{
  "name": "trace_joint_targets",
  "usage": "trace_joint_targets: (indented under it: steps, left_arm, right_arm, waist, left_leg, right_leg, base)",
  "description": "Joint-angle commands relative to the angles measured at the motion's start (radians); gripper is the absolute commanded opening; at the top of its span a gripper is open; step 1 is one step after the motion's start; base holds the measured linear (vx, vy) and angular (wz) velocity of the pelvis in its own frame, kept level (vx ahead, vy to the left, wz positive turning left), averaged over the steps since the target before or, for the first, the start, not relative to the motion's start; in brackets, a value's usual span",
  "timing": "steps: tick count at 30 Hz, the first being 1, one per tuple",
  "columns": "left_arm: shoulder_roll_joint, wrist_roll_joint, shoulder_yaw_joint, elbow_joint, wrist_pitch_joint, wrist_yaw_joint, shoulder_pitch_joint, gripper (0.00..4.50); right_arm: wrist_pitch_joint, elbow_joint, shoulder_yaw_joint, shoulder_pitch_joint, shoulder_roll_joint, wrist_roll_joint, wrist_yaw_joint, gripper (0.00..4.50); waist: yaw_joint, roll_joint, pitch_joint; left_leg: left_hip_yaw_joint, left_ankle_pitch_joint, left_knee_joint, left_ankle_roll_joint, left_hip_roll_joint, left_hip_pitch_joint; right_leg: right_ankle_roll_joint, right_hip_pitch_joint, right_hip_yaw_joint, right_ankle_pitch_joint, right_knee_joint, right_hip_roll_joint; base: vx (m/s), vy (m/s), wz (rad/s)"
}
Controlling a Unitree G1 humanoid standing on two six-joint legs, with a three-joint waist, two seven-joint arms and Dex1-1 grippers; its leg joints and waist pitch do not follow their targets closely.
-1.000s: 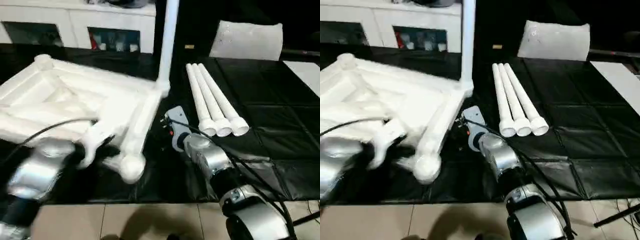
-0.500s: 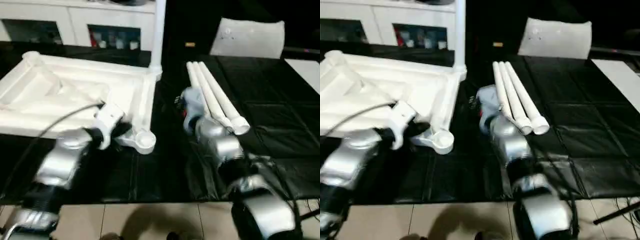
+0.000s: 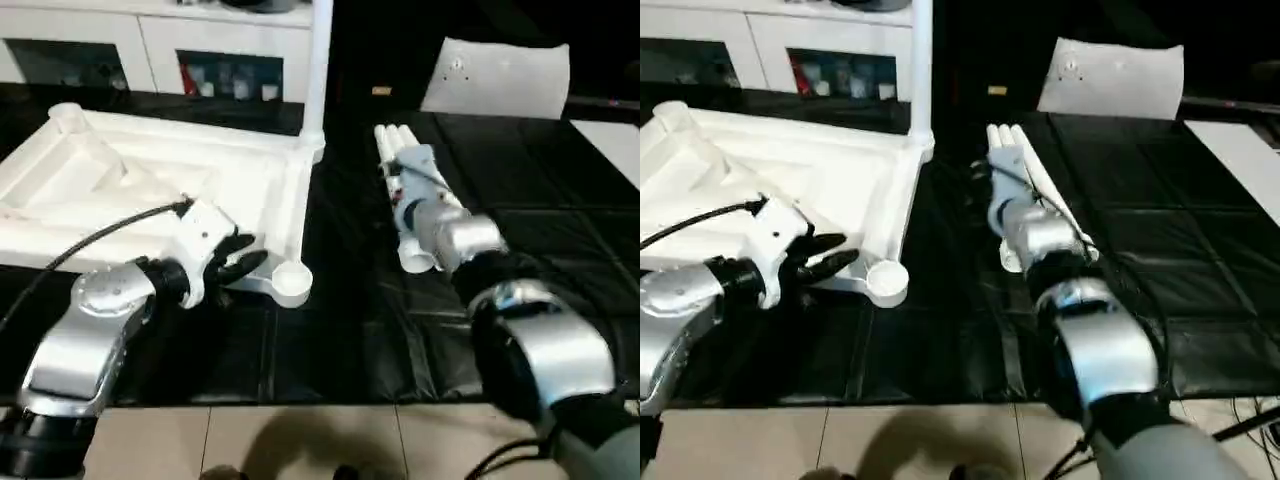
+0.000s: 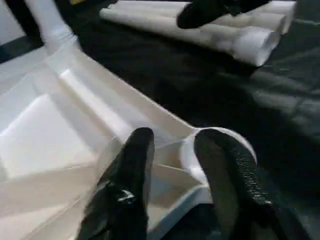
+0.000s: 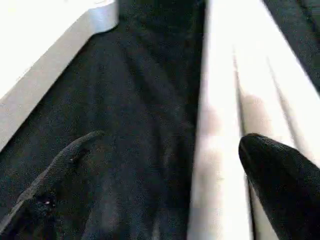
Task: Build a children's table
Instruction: Pick table leg
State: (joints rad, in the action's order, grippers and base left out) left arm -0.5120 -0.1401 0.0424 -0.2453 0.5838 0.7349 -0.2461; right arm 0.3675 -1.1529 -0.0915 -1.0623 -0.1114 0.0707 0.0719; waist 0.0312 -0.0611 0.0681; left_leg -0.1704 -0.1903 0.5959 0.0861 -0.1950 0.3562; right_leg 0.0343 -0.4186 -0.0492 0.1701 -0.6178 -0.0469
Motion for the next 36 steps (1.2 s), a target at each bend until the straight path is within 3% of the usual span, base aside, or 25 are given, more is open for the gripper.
trace_joint_targets:
  steps: [1,10,14,17,21,22,30,36]
  left_arm:
    - [-0.008,-0.008,0.0,-0.032,0.026,0.004,0.002,2.06]
    - [-0.04,0.001,0.024,-0.091,0.068,-0.011,0.015,2.78]
    - [-0.055,-0.005,0.022,-0.119,0.09,-0.009,0.032,2.78]
    - [-0.068,-0.011,0.02,-0.138,0.102,-0.009,0.047,2.78]
    - [-0.08,-0.018,0.017,-0.164,0.122,-0.008,0.064,2.78]
    - [-0.081,-0.019,0.016,-0.168,0.124,-0.009,0.067,2.78]
    - [-0.094,-0.034,0.014,-0.204,0.151,-0.011,0.093,2.78]
    - [-0.099,-0.044,0.021,-0.213,0.158,-0.008,0.095,2.84]
  right_arm:
    - [0.005,-0.041,-0.026,-0.02,-0.013,0.014,-0.006,4.5]
    - [-0.029,-0.142,-0.073,-0.049,-0.005,0.028,-0.019,4.5]
    - [-0.03,-0.164,-0.081,-0.05,-0.002,0.025,-0.025,4.5]
    - [-0.017,-0.18,-0.087,-0.043,0.006,0.022,-0.025,4.5]
    - [-0.007,-0.188,-0.084,-0.031,0.009,0.006,-0.04,4.5]
    - [-0.004,-0.189,-0.085,-0.03,0.01,0.007,-0.04,4.5]
    - [0.102,-0.202,-0.113,-0.026,0.017,0.028,-0.009,4.5]
    - [0.145,-0.205,-0.117,-0.018,0.022,0.033,0.013,4.33]
  waist:
    - [-0.002,0.021,-0.073]
    - [-0.003,0.023,-0.057]
    - [-0.005,0.022,-0.049]
    - [-0.005,0.02,-0.046]
    - [-0.005,0.016,-0.046]
    - [-0.006,0.014,-0.038]
    - [-0.009,0.012,-0.026]
    - [-0.009,0.012,-0.027]
  left_leg:
    - [-0.002,-0.183,-0.059,0.029,-0.022,-0.003]
    - [0.0,-0.225,-0.061,0.032,-0.022,-0.003]
    - [0.0,-0.242,-0.063,0.032,-0.021,-0.003]
    - [0.0,-0.23,-0.063,0.025,-0.02,0.0]
    - [-0.003,-0.159,-0.061,0.013,-0.019,0.01]
    - [-0.004,-0.169,-0.062,0.009,-0.019,0.009]
    - [-0.001,-0.247,-0.067,0.025,-0.022,0.001]
    - [-0.001,-0.251,-0.068,0.04,-0.023,-0.001]
  right_leg:
    - [0.176,0.057,0.045,0.176,0.056,-0.066]
    - [0.157,0.046,0.045,0.248,0.062,-0.064]
    - [0.156,0.042,0.044,0.265,0.065,-0.063]
    - [0.155,0.043,0.045,0.257,0.063,-0.062]
    - [0.165,0.044,0.047,0.165,0.053,-0.059]
    - [0.167,0.039,0.046,0.176,0.056,-0.059]
    - [0.132,0.03,0.046,0.302,0.069,-0.059]
    - [0.147,0.03,0.047,0.26,0.065,-0.058]
  base:
    - [0.0,0.0,0.0]
    - [0.0,0.0,0.0]
    - [0.0,0.0,0.0]
    - [0.0,0.0,0.0]
    - [0.0,0.0,0.0]
    - [0.0,0.0,0.0]
    - [0.0,0.0,0.0]
    - [0.0,0.0,0.0]
